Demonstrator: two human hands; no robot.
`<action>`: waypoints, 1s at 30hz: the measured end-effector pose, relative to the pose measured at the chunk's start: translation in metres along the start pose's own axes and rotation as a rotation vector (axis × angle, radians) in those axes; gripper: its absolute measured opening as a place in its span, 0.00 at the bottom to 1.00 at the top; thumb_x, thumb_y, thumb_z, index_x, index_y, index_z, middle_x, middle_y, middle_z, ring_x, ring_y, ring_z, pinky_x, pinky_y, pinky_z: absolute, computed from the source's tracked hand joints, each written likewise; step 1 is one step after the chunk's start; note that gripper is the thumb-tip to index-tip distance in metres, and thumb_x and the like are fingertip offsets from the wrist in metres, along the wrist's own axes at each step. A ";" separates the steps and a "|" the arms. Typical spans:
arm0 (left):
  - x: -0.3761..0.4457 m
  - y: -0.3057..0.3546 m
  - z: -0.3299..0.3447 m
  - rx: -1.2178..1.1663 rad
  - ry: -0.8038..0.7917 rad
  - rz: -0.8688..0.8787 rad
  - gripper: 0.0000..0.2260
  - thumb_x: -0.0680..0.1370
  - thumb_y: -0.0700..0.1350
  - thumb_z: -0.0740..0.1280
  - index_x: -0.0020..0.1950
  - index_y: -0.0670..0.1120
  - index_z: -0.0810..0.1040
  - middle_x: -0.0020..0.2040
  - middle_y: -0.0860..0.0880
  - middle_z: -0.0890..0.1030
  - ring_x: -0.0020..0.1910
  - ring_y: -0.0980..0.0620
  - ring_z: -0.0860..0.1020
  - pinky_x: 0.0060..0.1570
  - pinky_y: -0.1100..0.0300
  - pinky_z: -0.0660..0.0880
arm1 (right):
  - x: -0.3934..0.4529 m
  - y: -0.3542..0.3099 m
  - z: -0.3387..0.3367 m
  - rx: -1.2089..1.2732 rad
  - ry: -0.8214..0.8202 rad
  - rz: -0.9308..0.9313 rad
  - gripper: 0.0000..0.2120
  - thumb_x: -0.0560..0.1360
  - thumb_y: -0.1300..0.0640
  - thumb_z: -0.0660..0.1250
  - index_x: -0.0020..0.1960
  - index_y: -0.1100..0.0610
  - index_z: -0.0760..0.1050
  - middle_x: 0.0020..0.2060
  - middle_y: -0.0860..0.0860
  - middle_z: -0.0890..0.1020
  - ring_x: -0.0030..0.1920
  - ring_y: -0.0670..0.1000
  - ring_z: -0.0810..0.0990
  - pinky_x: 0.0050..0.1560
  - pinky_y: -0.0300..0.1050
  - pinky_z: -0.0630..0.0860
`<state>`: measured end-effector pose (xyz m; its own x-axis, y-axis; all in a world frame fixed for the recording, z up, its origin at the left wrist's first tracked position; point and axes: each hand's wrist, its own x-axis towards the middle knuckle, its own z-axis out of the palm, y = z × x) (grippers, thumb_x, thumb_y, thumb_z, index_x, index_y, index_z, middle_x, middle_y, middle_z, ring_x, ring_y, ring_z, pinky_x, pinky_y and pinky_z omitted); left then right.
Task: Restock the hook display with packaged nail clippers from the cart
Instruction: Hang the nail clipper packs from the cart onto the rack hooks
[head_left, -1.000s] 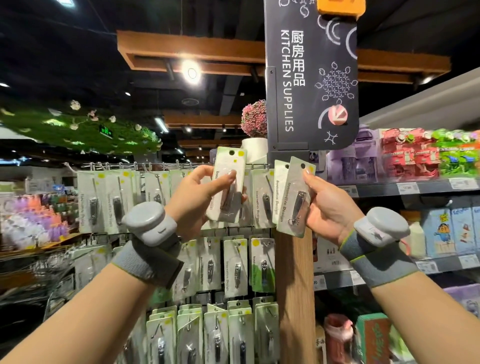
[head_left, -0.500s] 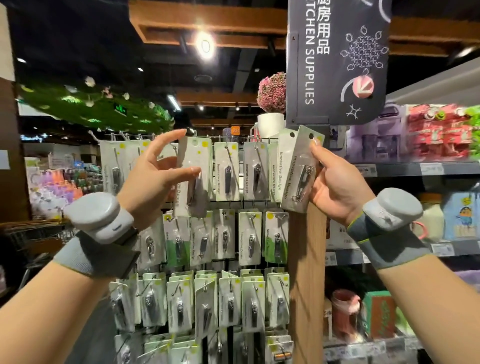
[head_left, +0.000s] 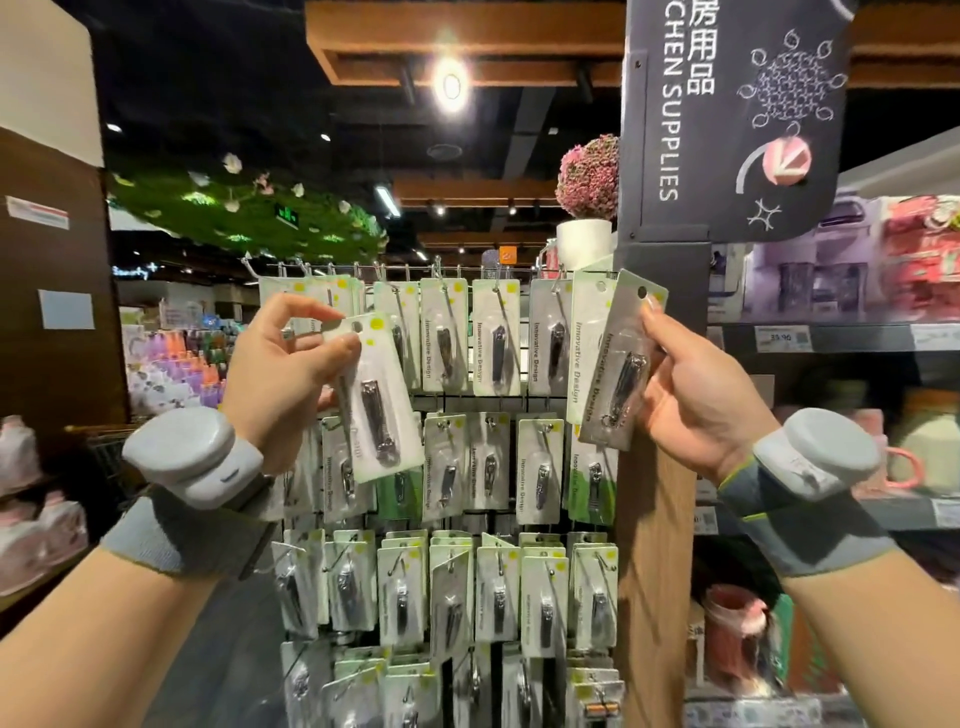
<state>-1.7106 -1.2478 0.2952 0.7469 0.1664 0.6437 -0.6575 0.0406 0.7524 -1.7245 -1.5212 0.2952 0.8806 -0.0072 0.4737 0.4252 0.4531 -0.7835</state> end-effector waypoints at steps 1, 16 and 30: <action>0.001 -0.001 0.000 0.008 0.007 -0.001 0.09 0.76 0.33 0.66 0.46 0.48 0.72 0.35 0.45 0.75 0.30 0.54 0.75 0.27 0.66 0.73 | -0.001 0.000 0.001 -0.002 -0.005 0.009 0.12 0.81 0.52 0.57 0.54 0.55 0.77 0.39 0.51 0.85 0.41 0.50 0.85 0.39 0.47 0.82; 0.046 0.023 0.035 0.275 0.034 0.177 0.03 0.72 0.40 0.72 0.45 0.43 0.83 0.36 0.52 0.81 0.28 0.67 0.76 0.29 0.75 0.70 | 0.005 0.004 0.054 0.015 0.000 0.009 0.11 0.81 0.54 0.57 0.49 0.55 0.77 0.35 0.51 0.84 0.29 0.46 0.82 0.22 0.35 0.73; 0.103 0.022 0.041 0.704 -0.065 0.373 0.02 0.73 0.47 0.72 0.43 0.50 0.85 0.38 0.53 0.81 0.43 0.53 0.80 0.46 0.59 0.78 | 0.039 0.027 0.088 -0.019 0.060 -0.076 0.11 0.81 0.53 0.58 0.52 0.55 0.78 0.44 0.53 0.85 0.40 0.50 0.85 0.32 0.42 0.80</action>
<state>-1.6446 -1.2699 0.3837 0.5088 -0.0124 0.8608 -0.6645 -0.6414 0.3835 -1.6969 -1.4310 0.3275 0.8565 -0.0947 0.5074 0.4945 0.4326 -0.7539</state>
